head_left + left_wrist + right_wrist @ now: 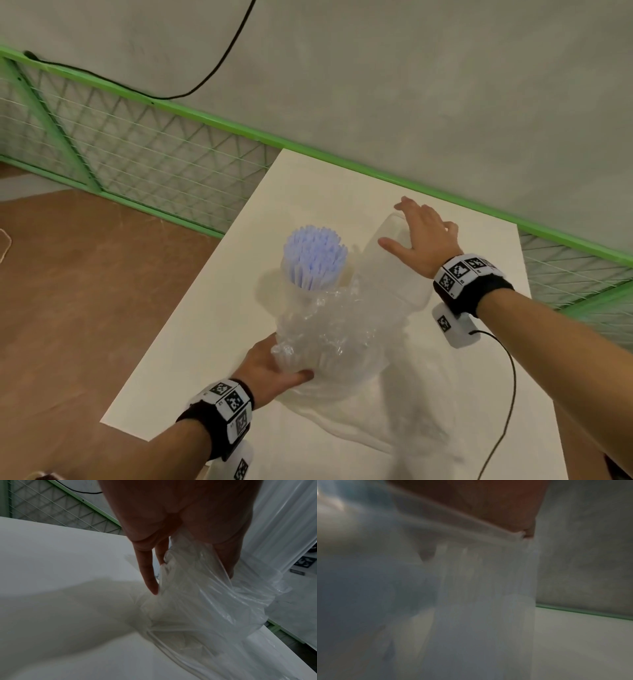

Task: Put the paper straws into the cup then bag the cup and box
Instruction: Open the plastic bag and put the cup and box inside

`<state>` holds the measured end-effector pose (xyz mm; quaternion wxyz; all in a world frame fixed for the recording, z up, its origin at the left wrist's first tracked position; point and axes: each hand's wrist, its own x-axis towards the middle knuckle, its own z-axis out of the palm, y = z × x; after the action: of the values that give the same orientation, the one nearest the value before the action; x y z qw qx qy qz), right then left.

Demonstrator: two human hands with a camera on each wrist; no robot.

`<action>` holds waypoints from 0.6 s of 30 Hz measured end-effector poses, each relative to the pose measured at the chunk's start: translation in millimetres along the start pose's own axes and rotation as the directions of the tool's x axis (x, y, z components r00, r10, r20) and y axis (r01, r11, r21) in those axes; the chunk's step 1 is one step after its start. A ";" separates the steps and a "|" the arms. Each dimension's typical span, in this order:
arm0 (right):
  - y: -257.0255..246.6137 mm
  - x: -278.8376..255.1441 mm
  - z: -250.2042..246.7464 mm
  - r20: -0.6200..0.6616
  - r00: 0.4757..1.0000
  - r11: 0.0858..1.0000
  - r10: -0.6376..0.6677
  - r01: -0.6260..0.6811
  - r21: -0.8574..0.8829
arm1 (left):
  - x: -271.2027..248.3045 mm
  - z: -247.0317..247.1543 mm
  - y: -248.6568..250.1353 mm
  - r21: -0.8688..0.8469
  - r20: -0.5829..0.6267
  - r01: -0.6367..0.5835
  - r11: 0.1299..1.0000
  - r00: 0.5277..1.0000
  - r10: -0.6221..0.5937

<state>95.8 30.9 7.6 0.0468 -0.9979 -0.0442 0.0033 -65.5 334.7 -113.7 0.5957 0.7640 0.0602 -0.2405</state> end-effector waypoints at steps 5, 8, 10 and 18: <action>-2.6 8.7 9.8 0.033 0.992 0.992 0.123 -0.122 -0.029 | -0.5 0.0 1.9 0.015 0.004 0.000 1.000 1.000 0.000; 1.0 11.8 11.2 0.008 0.991 0.989 0.134 -0.134 0.067 | -1.8 0.1 3.1 0.018 0.004 -0.003 1.000 1.000 0.003; 3.3 13.2 9.7 -0.033 0.992 0.988 0.118 -0.114 0.101 | -1.6 0.1 2.4 0.026 0.008 -0.009 1.000 1.000 0.009; 6.4 12.9 9.2 0.110 0.986 0.990 -0.129 0.134 -0.040 | 1.9 0.1 -0.4 0.090 0.019 -0.022 0.996 1.000 0.021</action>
<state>109.1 26.6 -2.2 0.0209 -0.9920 -0.1125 0.0528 -64.1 334.3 -114.9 0.5638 0.7884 0.0359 -0.2434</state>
